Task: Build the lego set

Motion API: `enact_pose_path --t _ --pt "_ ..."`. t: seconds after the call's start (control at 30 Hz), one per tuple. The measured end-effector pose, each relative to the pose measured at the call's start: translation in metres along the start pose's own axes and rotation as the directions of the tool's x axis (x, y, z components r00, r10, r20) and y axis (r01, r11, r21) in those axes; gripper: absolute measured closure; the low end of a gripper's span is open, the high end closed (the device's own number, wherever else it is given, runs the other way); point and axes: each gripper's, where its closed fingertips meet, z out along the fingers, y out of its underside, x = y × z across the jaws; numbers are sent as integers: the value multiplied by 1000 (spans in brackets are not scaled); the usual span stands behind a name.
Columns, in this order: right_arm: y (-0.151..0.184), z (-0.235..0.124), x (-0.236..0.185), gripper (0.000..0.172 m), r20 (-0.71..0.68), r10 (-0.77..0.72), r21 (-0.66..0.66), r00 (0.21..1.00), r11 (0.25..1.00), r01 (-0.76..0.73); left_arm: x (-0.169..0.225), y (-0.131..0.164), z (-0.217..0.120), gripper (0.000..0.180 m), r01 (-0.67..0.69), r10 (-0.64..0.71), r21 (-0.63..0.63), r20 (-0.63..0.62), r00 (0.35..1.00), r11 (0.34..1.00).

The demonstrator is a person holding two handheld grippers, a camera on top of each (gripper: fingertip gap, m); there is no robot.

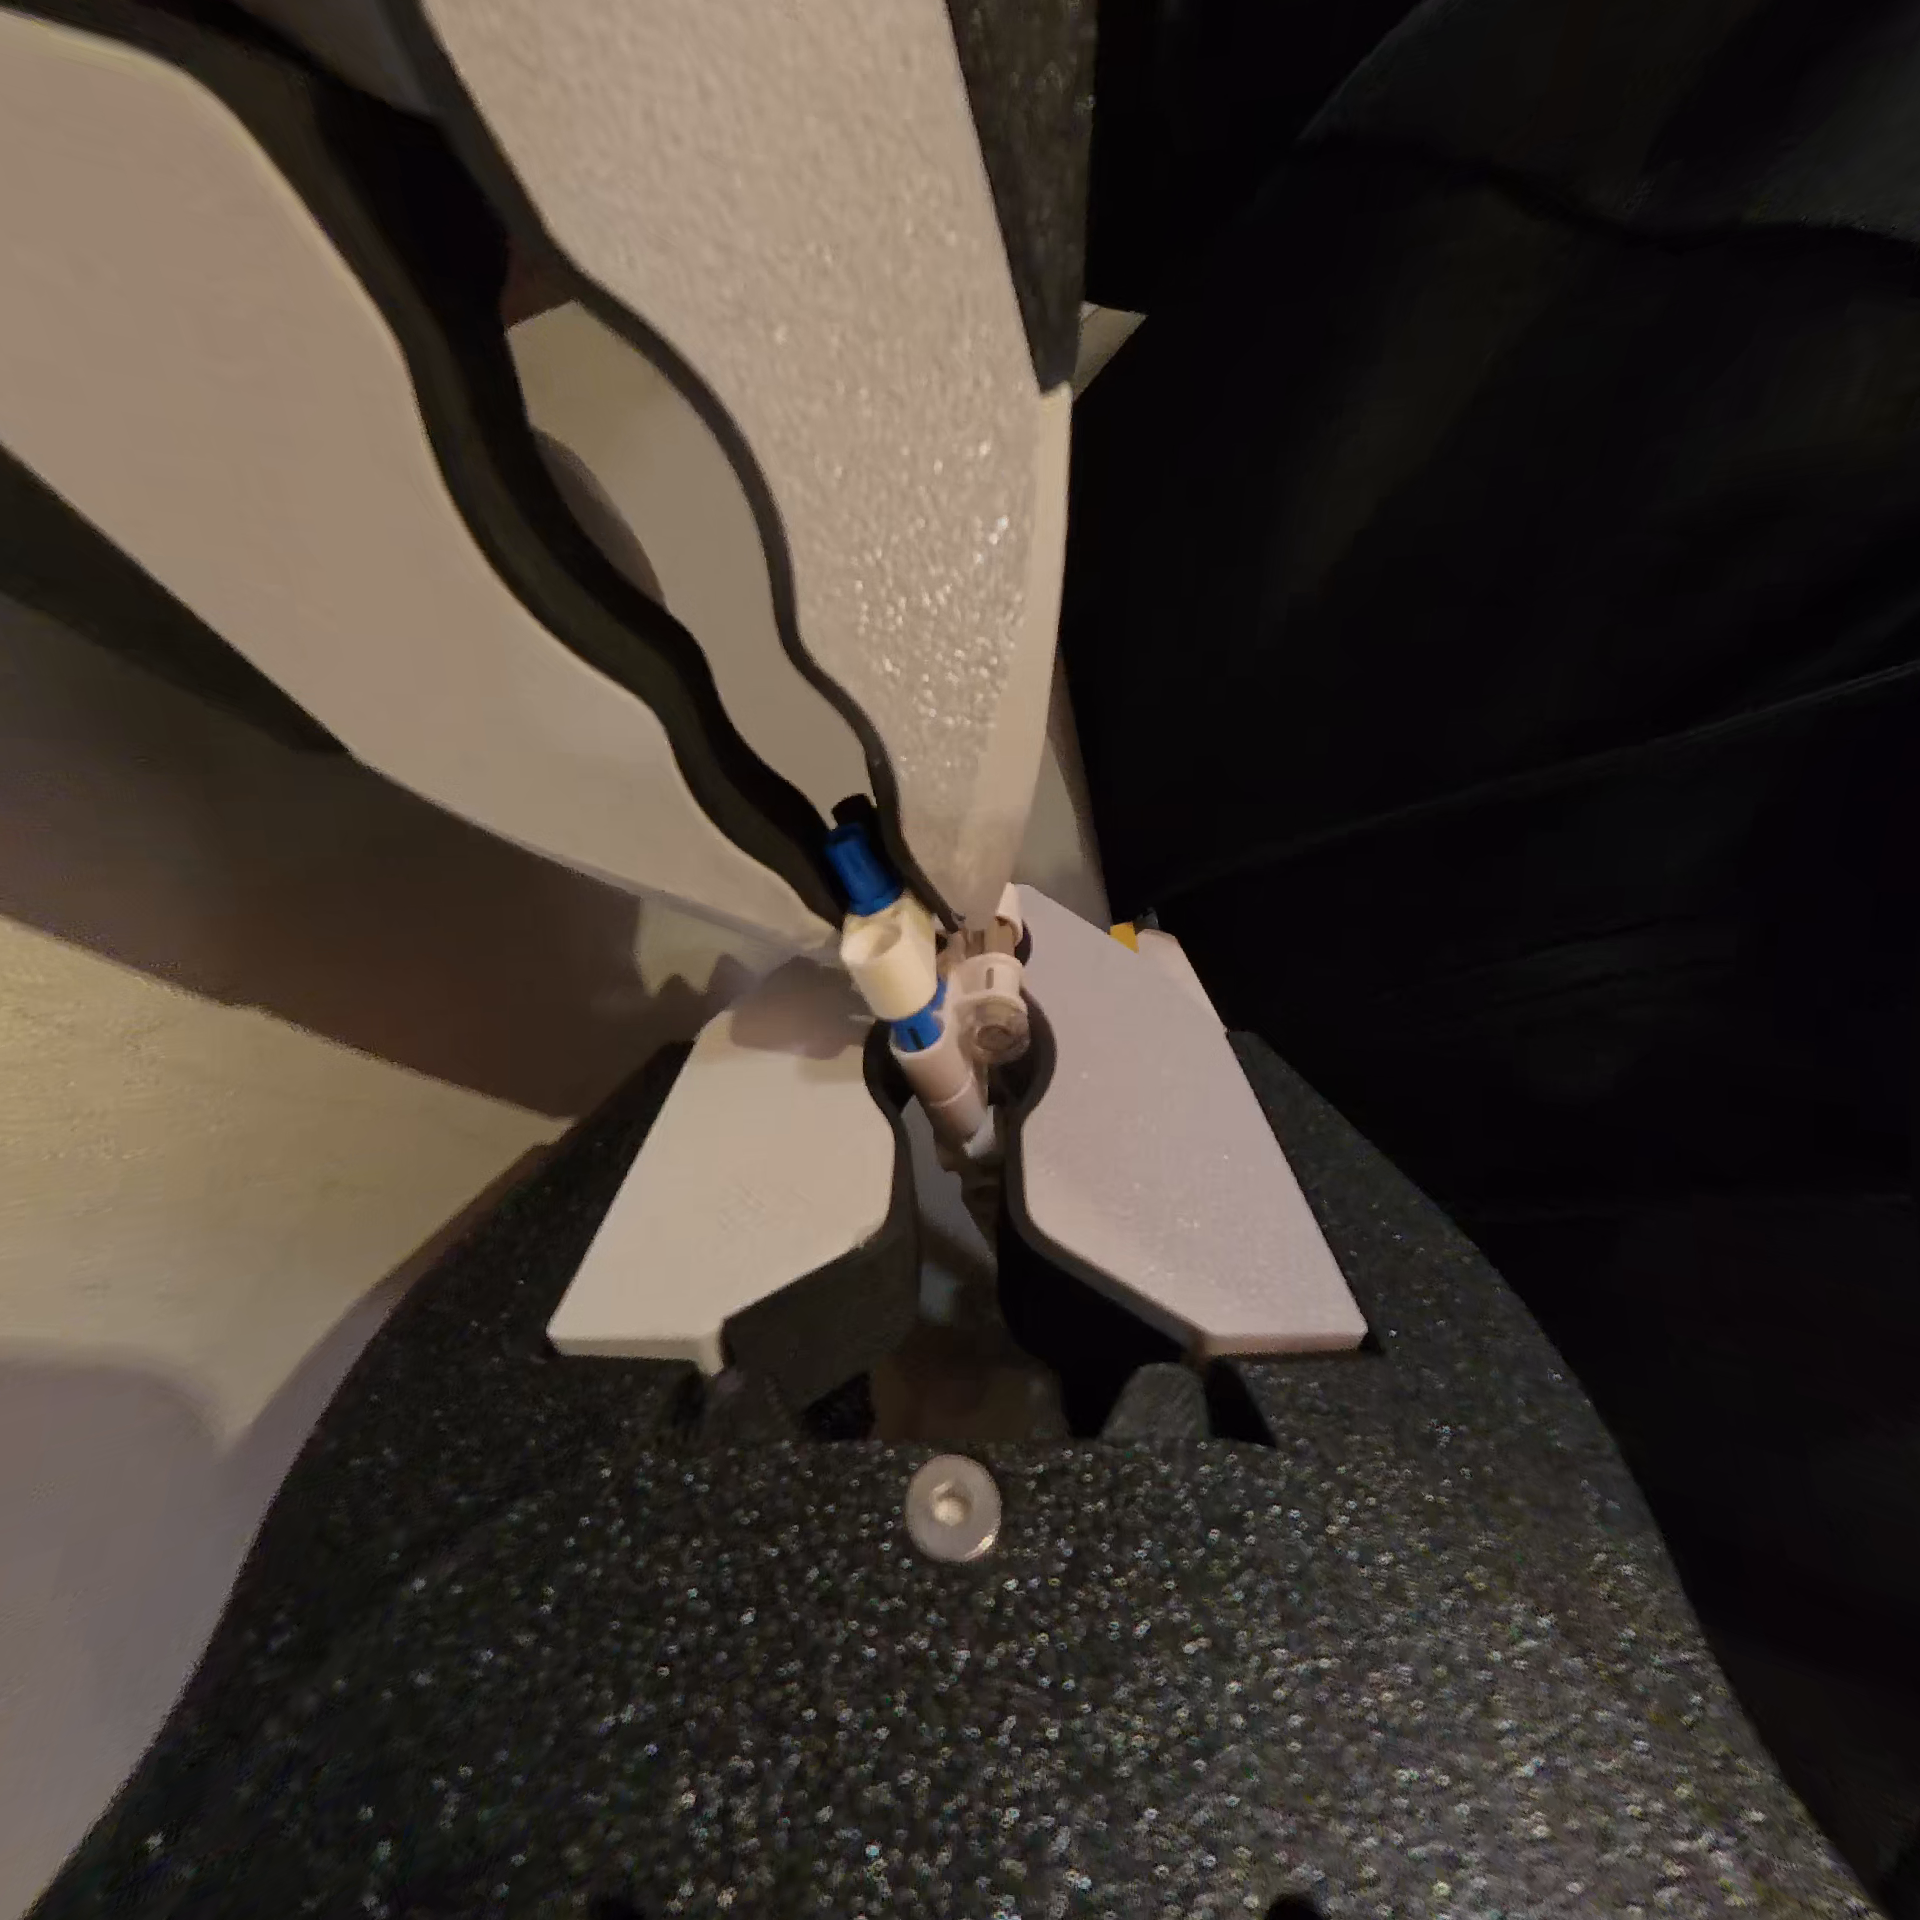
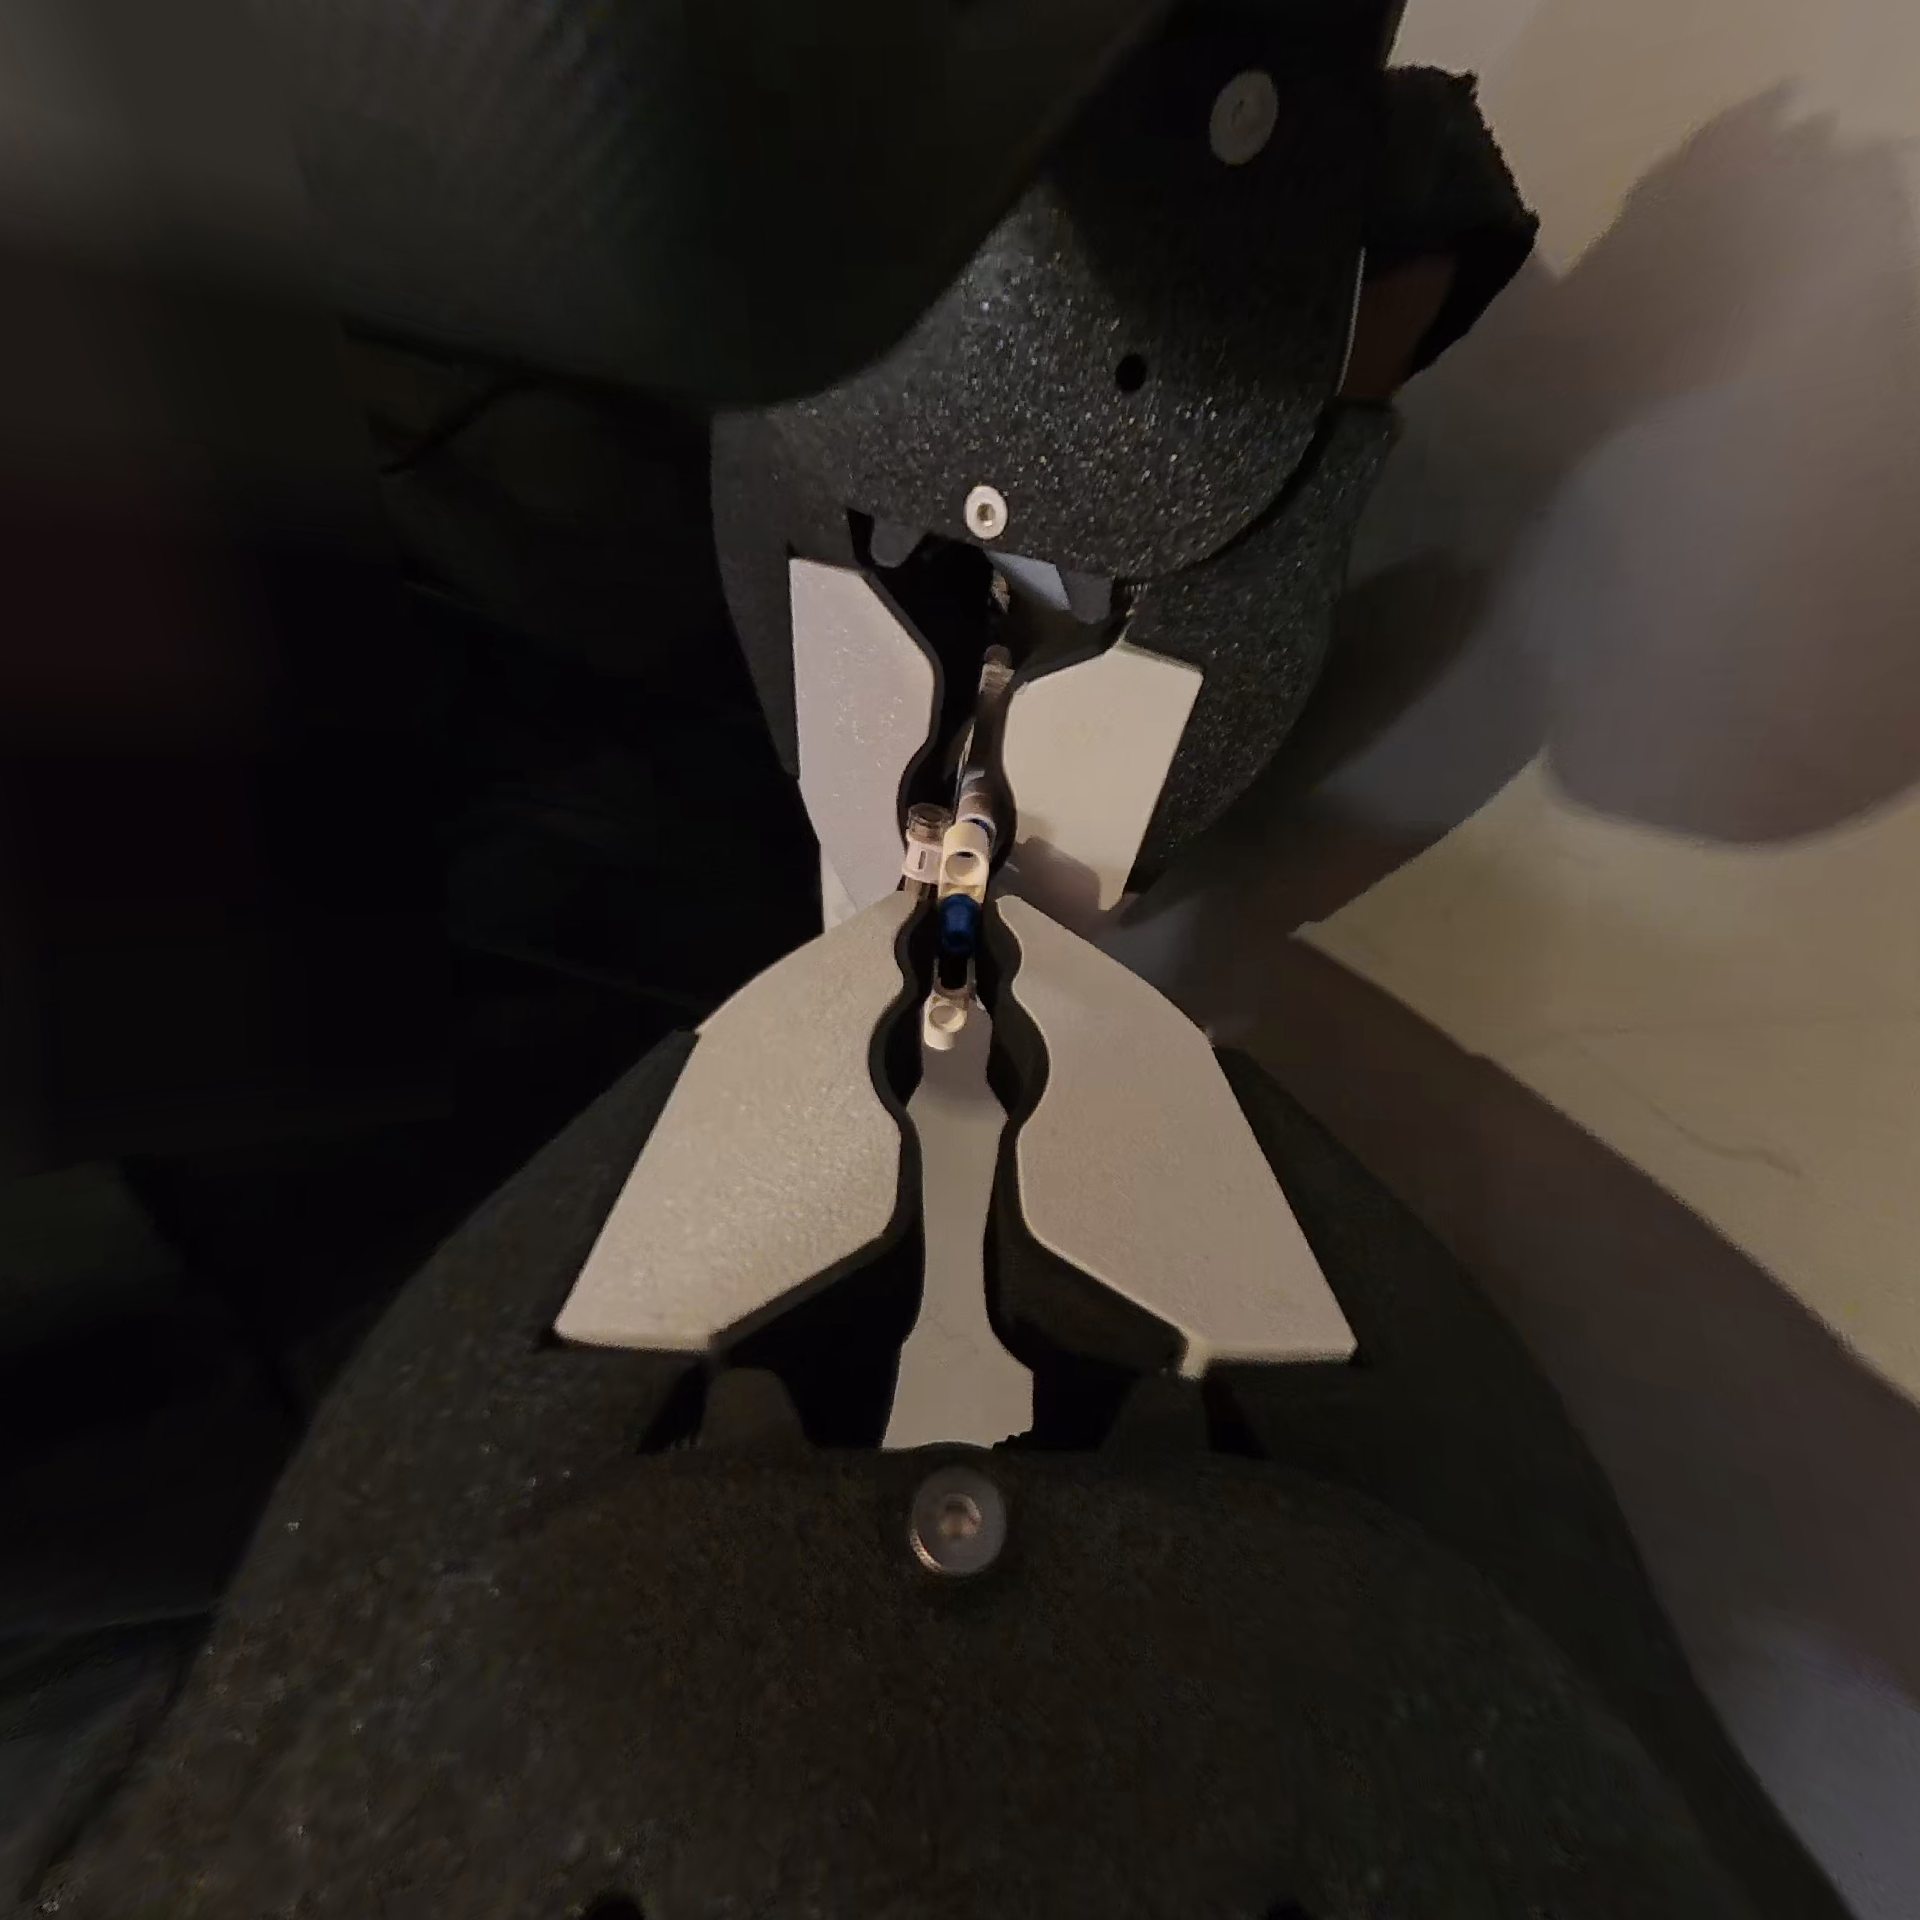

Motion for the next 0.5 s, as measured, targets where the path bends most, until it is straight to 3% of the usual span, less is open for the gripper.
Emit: enact_pose_path --t 0.5 --pt "1 9 1 164 -9 7 -5 1000 1000 -7 3 10 1 169 44 -45 24 15 999 999"
